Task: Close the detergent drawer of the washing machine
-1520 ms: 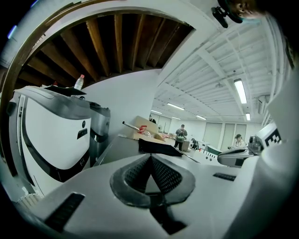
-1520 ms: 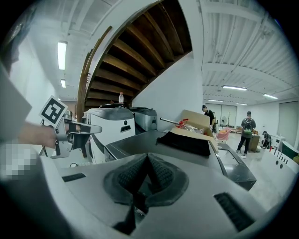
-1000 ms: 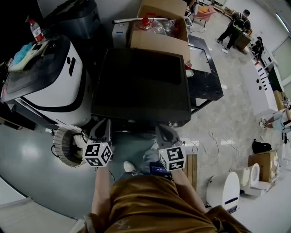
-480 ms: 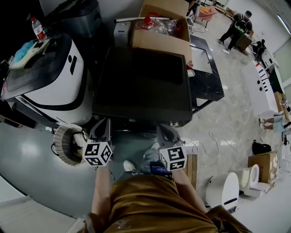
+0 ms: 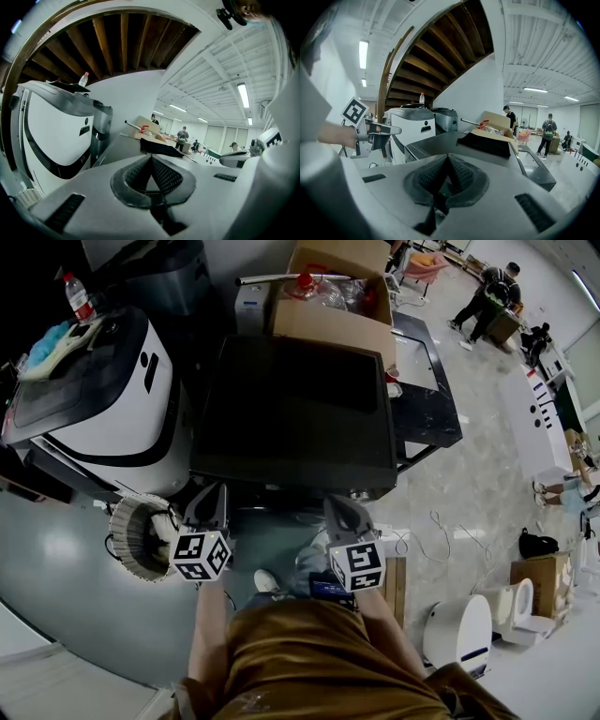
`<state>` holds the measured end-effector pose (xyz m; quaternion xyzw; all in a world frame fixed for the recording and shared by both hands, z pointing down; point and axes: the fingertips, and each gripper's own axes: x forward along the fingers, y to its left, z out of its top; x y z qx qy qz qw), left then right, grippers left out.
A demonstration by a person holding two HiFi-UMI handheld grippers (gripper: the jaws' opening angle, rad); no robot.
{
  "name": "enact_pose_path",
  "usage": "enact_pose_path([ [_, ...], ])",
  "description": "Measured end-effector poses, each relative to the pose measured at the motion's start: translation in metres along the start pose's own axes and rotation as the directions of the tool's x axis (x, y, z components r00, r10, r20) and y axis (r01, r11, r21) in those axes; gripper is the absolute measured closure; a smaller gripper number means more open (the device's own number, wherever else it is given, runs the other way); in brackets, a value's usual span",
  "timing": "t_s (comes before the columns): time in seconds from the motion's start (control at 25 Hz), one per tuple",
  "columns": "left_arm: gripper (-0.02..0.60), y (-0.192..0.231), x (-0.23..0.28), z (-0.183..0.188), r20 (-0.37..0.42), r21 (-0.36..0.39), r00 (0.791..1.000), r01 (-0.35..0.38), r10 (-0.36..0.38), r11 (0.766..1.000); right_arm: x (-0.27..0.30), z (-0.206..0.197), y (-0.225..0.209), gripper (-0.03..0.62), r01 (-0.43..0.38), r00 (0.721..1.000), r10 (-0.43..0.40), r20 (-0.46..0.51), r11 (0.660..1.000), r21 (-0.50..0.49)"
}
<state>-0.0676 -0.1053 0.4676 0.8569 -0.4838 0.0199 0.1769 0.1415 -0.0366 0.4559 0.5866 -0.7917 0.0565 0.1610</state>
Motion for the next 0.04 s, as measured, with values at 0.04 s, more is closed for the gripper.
enact_pose_path([
  [0.04,0.557,0.0006,-0.0001,-0.0001,0.000,-0.001,1.000,0.000,0.000,1.000,0.0000,-0.0001,0.0000,0.582,0.001,1.000,-0.001,-0.001,1.000,0.000],
])
